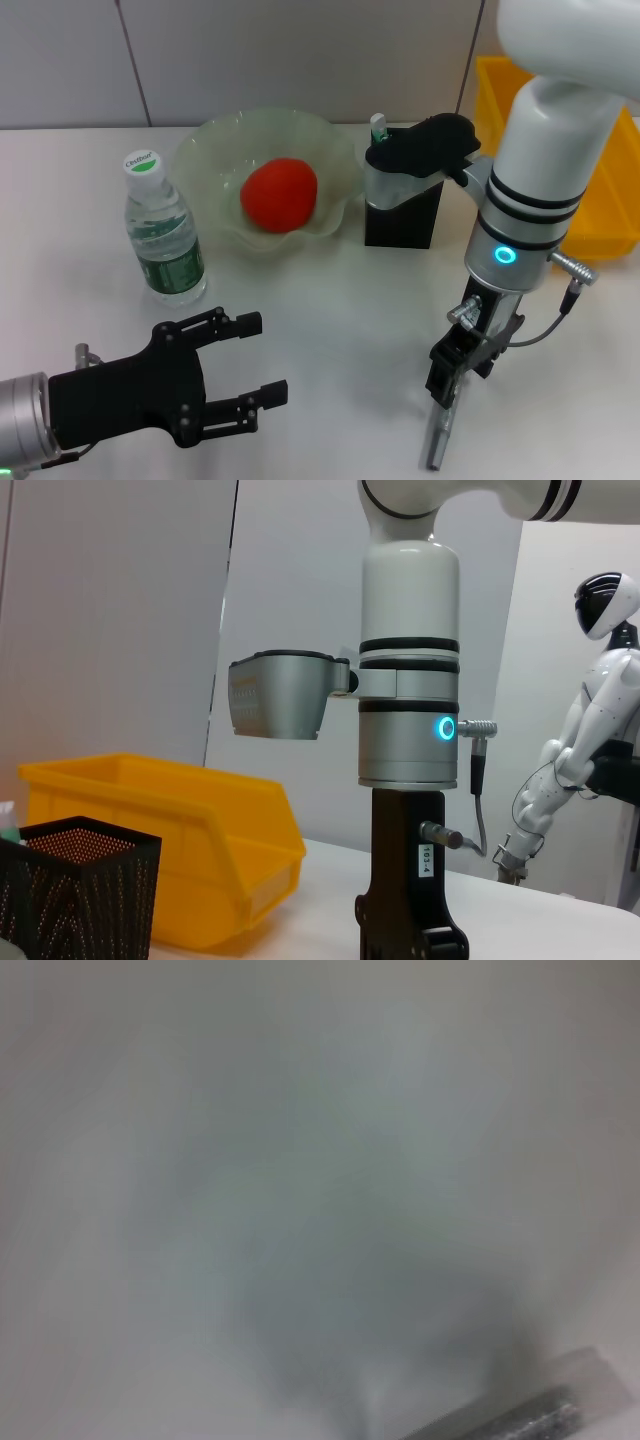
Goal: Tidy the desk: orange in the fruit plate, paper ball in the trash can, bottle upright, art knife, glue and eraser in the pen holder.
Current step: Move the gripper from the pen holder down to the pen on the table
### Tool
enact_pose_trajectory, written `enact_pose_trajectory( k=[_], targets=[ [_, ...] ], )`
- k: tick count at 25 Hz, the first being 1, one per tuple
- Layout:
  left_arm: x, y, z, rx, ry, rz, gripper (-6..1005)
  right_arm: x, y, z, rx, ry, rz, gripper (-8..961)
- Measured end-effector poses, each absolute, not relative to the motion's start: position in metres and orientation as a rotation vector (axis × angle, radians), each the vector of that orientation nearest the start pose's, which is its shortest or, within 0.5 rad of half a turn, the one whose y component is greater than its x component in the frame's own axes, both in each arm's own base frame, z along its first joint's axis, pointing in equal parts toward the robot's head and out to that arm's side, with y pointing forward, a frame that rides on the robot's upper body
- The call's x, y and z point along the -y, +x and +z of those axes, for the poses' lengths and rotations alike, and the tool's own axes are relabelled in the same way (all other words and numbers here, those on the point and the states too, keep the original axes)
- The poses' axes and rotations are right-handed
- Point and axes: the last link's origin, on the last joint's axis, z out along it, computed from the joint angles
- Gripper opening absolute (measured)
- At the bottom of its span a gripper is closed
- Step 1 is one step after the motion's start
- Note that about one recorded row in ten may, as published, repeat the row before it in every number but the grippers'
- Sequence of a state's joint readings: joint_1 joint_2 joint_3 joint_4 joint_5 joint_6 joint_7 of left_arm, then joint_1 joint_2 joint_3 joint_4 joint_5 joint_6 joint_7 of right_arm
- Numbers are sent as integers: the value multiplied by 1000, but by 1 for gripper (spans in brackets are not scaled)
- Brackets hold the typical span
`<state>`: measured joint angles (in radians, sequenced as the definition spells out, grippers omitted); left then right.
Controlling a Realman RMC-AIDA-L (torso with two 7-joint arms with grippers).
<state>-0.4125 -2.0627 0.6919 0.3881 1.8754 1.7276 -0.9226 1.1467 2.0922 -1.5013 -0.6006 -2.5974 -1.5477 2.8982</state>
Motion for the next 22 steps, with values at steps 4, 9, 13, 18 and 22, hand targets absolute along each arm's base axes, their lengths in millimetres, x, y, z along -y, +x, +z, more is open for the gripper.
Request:
enact_pose_trajectory(
  k=[4, 9, 13, 18, 22],
  targets=[
    [-260, -283, -24, 368, -2711, -1003, 806, -370, 139, -77, -1218, -2464, -1048, 647],
    [-260, -283, -24, 368, -2711, -1003, 806, -366, 137, -83, -1180, -2464, -1065, 648],
    [-260, -283, -23, 368, -2712, -1005, 806, -367, 137, -83, -1190, -2454, -1059, 649],
    [-260, -283, -22, 363, -2713, -1013, 805, -366, 140, -83, -1222, -2439, -1046, 650],
    [-259, -282, -20, 348, -2717, -1022, 805, -367, 141, -83, -1235, -2435, -1038, 651]
  ],
)
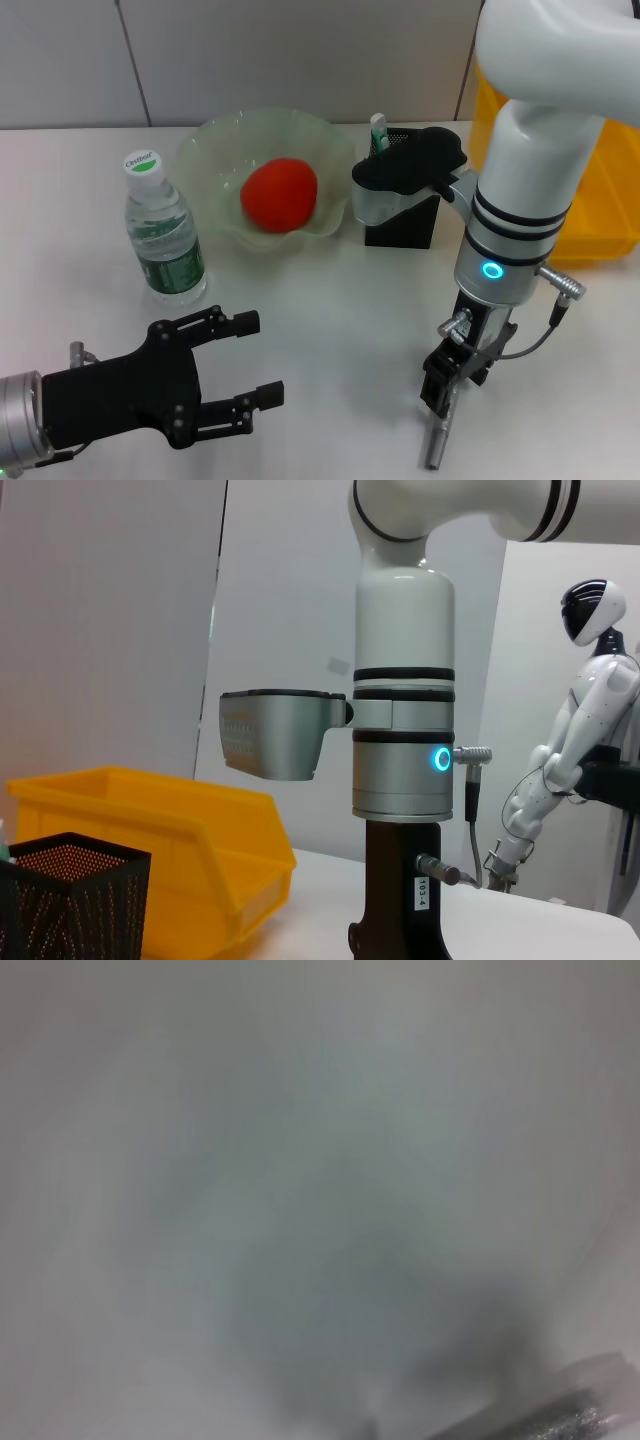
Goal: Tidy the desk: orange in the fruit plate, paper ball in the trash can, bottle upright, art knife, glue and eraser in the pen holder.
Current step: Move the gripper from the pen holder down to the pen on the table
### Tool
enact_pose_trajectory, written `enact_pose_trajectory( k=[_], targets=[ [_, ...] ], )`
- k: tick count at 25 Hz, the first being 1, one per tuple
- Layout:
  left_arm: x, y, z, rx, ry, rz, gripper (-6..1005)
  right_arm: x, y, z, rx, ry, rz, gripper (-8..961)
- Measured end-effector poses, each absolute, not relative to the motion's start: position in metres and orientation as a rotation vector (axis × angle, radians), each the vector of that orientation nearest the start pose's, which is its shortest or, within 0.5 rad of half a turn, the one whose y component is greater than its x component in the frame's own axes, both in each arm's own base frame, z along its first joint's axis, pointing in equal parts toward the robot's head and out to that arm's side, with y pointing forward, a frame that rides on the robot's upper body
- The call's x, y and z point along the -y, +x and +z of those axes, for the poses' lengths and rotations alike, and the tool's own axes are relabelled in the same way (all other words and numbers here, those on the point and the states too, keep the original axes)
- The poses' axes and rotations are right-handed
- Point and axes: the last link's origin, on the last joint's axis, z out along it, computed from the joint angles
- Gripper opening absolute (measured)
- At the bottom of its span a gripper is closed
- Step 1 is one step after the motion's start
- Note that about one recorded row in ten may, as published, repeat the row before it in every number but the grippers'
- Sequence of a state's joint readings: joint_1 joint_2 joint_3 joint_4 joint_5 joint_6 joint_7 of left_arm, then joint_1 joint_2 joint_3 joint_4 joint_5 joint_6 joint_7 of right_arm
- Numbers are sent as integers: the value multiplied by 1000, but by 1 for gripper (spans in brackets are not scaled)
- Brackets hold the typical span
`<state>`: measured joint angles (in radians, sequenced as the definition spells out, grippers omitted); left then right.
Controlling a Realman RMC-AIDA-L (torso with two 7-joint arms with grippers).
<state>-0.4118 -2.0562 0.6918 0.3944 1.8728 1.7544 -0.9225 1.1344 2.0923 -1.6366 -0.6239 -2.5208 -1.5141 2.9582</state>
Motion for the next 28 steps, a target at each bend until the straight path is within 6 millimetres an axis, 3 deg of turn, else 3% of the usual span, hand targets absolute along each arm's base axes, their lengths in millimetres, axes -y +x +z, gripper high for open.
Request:
enact_pose_trajectory(
  k=[9, 19, 28],
  targets=[
    [-258, -281, -18, 333, -2721, -1031, 806, -368, 143, -82, -1210, -2435, -1045, 653],
    [-258, -281, -16, 320, -2723, -1028, 805, -367, 144, -83, -1220, -2442, -1036, 813],
    [-258, -281, -16, 318, -2723, -1031, 805, -367, 144, -84, -1216, -2440, -1035, 814]
  ],
)
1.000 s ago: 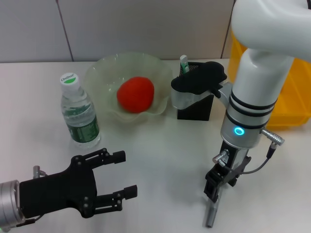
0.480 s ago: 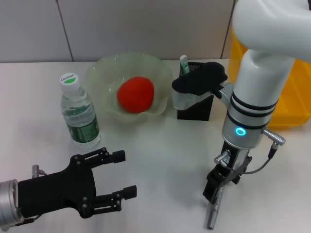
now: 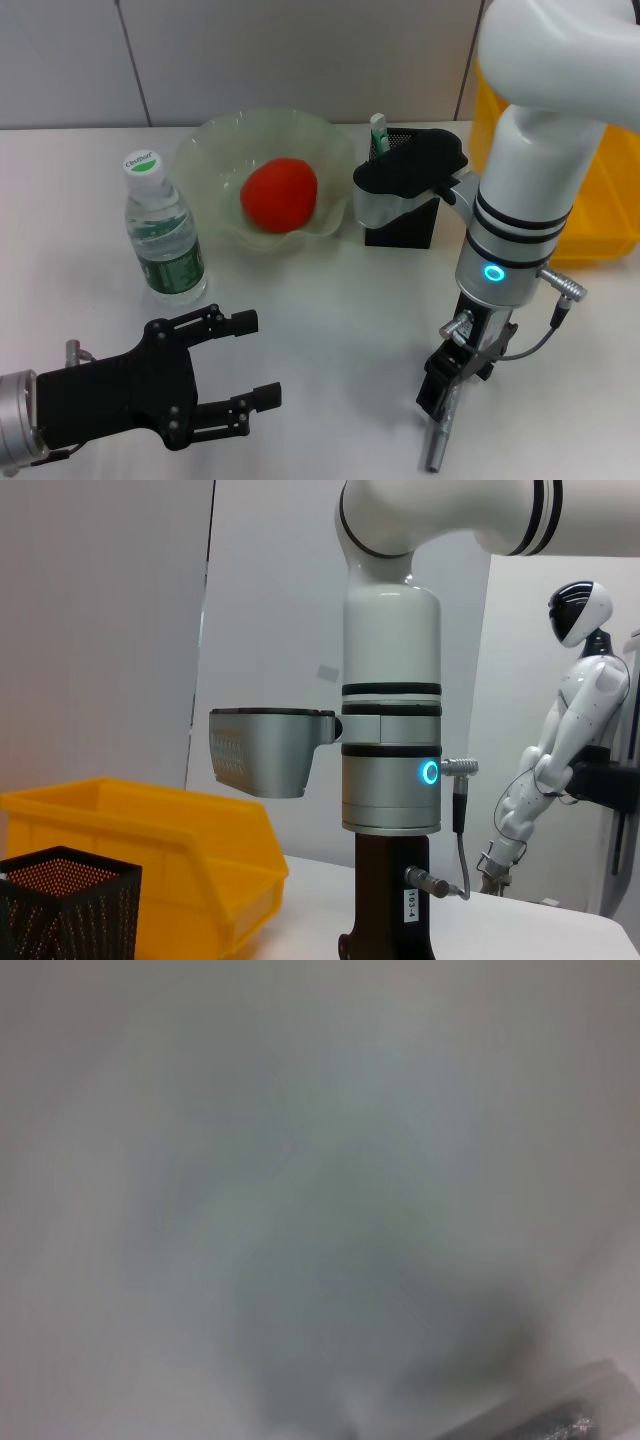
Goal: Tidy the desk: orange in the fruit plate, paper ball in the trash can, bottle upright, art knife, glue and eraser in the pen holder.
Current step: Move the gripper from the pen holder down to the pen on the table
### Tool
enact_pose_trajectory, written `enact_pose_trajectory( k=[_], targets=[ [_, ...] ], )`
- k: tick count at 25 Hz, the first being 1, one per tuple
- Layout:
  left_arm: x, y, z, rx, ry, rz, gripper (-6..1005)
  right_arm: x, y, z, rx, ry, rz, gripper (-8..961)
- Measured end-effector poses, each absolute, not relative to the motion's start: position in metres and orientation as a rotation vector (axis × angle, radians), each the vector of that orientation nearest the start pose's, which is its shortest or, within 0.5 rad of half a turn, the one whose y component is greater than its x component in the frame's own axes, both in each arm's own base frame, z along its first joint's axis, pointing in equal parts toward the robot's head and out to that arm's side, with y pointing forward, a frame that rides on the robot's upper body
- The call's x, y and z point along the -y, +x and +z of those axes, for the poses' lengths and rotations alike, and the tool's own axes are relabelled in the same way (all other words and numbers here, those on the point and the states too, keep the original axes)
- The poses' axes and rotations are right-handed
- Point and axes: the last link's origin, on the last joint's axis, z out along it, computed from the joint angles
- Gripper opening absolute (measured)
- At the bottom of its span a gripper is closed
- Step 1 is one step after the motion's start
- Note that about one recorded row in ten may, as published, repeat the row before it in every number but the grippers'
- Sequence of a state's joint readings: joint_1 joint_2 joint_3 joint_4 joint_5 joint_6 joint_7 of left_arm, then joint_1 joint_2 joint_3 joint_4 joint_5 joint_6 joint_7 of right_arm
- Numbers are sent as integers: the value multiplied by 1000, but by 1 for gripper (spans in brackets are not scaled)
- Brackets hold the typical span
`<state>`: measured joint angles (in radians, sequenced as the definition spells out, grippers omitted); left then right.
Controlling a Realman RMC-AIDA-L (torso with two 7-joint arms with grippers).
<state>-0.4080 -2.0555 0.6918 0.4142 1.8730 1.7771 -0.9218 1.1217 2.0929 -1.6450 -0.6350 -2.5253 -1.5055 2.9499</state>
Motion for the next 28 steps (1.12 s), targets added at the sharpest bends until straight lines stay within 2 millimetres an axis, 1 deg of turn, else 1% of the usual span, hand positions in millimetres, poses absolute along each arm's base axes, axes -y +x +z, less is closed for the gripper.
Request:
enact_pose_trajectory(
  k=[16, 28],
  targets=[
    [-259, -280, -16, 311, -2725, -1031, 806, -369, 145, -85, -1201, -2436, -1030, 813],
    [-260, -279, -16, 310, -2725, -1031, 806, -365, 143, -89, -1180, -2457, -1042, 814]
  ],
)
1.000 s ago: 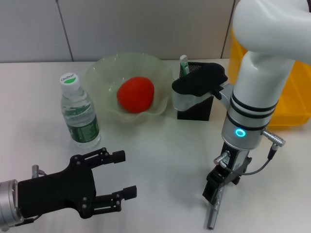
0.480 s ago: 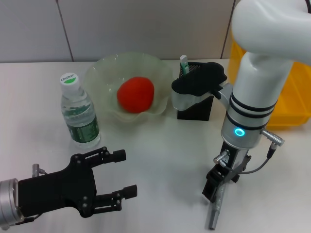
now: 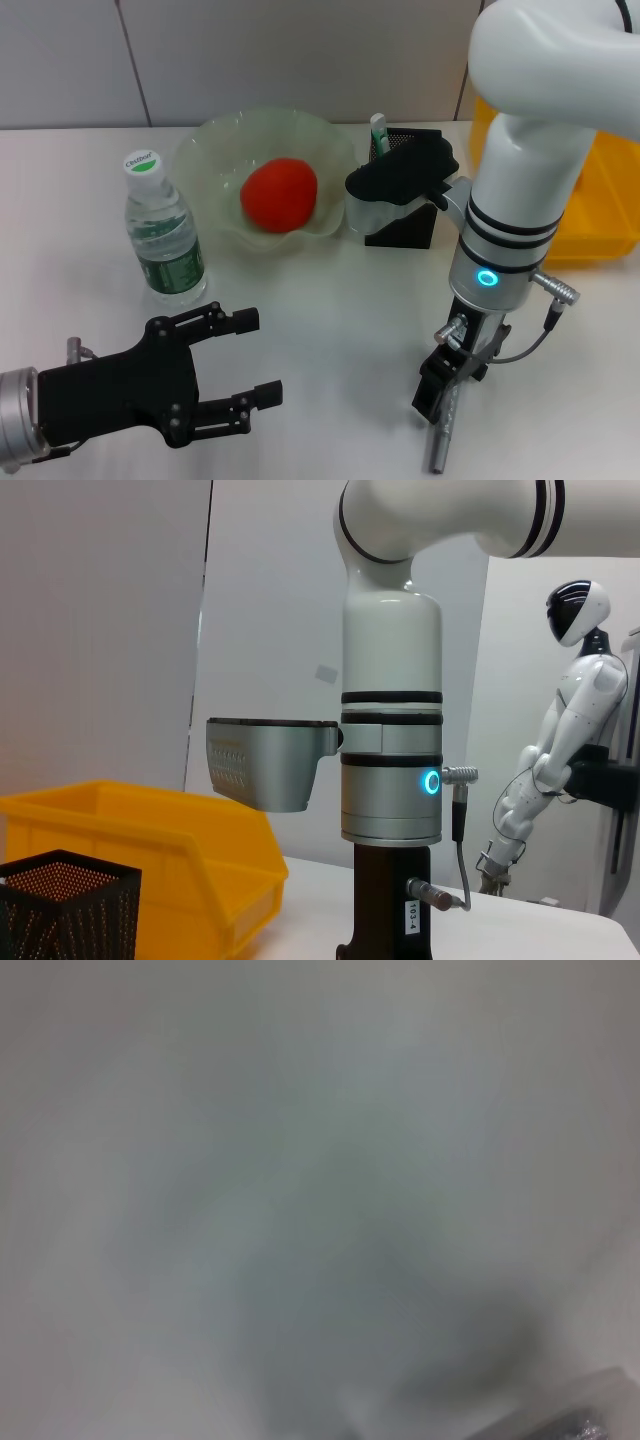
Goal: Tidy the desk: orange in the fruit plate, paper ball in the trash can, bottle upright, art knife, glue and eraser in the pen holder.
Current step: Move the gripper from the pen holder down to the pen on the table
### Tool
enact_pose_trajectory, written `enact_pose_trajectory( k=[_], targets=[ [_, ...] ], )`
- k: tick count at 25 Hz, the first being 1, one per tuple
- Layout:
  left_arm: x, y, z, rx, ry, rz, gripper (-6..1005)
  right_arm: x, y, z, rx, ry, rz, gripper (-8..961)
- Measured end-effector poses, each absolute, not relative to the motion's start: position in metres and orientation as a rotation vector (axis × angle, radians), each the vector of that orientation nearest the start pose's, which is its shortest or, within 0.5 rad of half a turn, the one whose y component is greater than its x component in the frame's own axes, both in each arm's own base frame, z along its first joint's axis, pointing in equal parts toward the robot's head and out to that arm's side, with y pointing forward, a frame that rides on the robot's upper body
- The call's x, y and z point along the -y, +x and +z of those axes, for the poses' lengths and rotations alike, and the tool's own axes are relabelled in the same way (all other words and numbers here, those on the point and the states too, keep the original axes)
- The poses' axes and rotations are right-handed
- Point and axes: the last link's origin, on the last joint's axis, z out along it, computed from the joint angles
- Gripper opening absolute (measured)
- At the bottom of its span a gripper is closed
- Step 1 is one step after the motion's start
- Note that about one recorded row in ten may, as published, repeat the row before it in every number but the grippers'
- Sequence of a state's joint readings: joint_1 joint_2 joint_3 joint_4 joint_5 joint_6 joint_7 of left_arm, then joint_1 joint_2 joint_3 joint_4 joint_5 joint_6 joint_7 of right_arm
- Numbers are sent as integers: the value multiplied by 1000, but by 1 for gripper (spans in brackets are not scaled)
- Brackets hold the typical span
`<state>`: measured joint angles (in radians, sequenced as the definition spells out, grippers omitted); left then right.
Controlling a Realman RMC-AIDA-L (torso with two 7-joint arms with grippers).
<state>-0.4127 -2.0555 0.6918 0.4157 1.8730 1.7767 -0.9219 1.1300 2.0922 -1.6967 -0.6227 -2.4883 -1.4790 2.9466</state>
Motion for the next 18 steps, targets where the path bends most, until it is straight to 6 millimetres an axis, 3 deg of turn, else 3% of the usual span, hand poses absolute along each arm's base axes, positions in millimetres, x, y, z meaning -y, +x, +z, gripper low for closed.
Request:
enact_pose_trajectory(
  k=[18],
  targets=[
    [-259, -280, -16, 314, -2724, -1030, 805, -364, 145, -89, -1177, -2458, -1053, 780]
  ],
)
